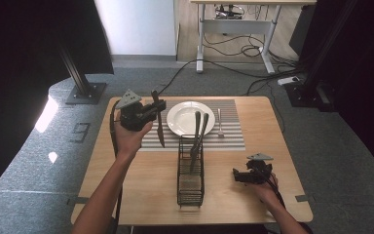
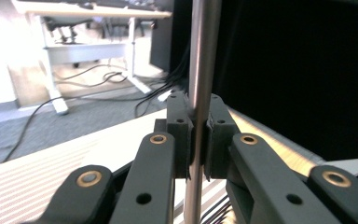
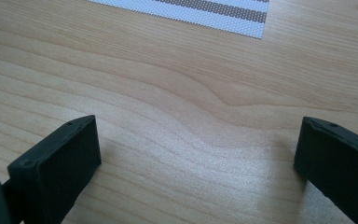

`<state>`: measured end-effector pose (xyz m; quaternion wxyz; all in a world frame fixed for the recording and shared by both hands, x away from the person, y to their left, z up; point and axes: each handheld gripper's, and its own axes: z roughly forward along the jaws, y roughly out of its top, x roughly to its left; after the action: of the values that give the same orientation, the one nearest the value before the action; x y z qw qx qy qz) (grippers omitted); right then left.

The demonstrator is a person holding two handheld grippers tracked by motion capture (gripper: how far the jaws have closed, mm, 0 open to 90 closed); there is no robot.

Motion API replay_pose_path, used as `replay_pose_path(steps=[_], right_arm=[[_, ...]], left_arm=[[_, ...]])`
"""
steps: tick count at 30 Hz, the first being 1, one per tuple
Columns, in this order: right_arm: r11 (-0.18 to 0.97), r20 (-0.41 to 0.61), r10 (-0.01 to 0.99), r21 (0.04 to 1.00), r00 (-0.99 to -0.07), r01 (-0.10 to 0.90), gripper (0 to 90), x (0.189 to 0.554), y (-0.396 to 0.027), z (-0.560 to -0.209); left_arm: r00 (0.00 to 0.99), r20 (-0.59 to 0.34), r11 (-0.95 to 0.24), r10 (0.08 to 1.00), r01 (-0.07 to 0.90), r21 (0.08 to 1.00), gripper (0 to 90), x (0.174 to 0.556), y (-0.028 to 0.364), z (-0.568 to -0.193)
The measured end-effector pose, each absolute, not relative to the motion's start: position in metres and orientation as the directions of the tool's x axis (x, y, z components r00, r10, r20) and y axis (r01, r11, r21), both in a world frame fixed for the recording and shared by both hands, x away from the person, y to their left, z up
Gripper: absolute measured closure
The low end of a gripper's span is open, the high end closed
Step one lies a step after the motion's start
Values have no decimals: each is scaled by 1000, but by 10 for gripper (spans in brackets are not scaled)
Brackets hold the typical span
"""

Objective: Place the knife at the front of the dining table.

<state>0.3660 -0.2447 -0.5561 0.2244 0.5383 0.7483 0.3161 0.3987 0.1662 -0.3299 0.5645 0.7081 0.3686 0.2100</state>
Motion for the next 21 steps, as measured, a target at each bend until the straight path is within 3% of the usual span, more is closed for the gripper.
replay_pose_path(steps=[21], right_arm=[[217,5,948,716,-317,663,0,366,-244,-556]], left_arm=[[528,-148,-128,836,450,884,832,425,195,-391]])
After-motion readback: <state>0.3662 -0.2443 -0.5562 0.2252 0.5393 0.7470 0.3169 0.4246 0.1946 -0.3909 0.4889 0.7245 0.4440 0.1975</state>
